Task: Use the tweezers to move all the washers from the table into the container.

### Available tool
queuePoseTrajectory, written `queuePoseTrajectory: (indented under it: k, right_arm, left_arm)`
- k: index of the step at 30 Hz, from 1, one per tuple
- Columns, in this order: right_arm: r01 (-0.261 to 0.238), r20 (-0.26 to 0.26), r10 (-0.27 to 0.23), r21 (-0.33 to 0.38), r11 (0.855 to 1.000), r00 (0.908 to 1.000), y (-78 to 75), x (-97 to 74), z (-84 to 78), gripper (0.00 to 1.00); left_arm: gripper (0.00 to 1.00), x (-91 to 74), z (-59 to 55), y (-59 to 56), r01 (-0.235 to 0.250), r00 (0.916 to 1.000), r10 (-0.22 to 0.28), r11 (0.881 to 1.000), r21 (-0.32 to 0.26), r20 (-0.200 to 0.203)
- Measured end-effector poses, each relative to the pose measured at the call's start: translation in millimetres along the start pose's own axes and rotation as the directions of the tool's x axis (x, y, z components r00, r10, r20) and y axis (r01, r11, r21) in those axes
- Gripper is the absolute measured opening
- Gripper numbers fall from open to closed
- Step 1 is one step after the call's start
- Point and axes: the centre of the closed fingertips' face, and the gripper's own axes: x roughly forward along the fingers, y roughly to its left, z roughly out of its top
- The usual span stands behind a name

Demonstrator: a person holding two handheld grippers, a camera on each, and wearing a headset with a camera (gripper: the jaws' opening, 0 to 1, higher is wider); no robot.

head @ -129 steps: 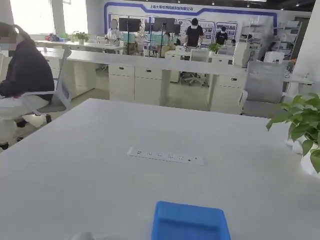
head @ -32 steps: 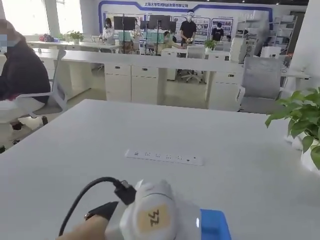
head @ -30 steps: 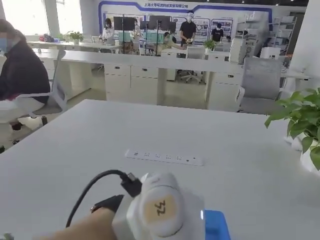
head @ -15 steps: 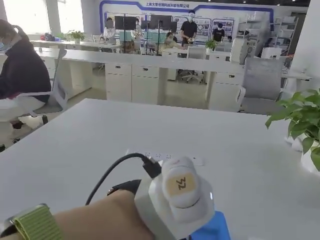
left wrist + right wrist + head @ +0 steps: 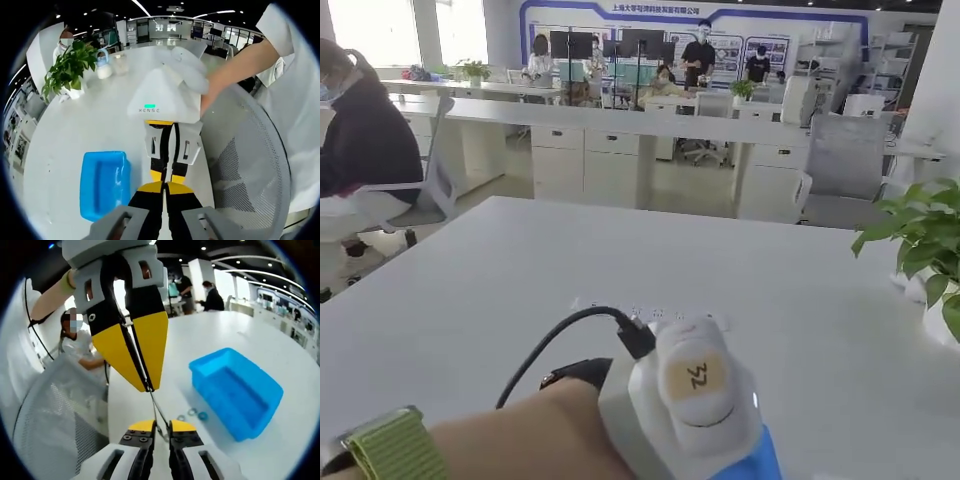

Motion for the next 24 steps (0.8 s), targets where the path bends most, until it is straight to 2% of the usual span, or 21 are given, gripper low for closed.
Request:
queuePoseTrajectory:
  k: [8, 12, 24]
  right_arm:
    - [-0.023, -0.007, 0.023, 0.001, 1.0, 0.9997, 7.0, -2.4, -1.8, 0.08]
    - [-0.034, -0.002, 0.034, 0.005, 0.999, 0.9994, 9.8, -2.6, -0.9, 0.07]
    - [-0.045, -0.002, 0.045, -0.004, 0.999, 0.999, 17.1, -4.0, -2.1, 0.07]
  left_arm:
    - [0.0, 0.6, 0.1, -6.6, 0.032, 0.9995, -0.032, 0.999, -0.02, 0.0]
    - [0.0, 0.6, 0.8, -10.5, 0.038, 0.9992, -0.038, 0.999, -0.008, -0.012]
    - [0.0, 3.1, -0.1, -12.1, 0.059, 0.9981, -0.06, 0.998, -0.029, -0.016]
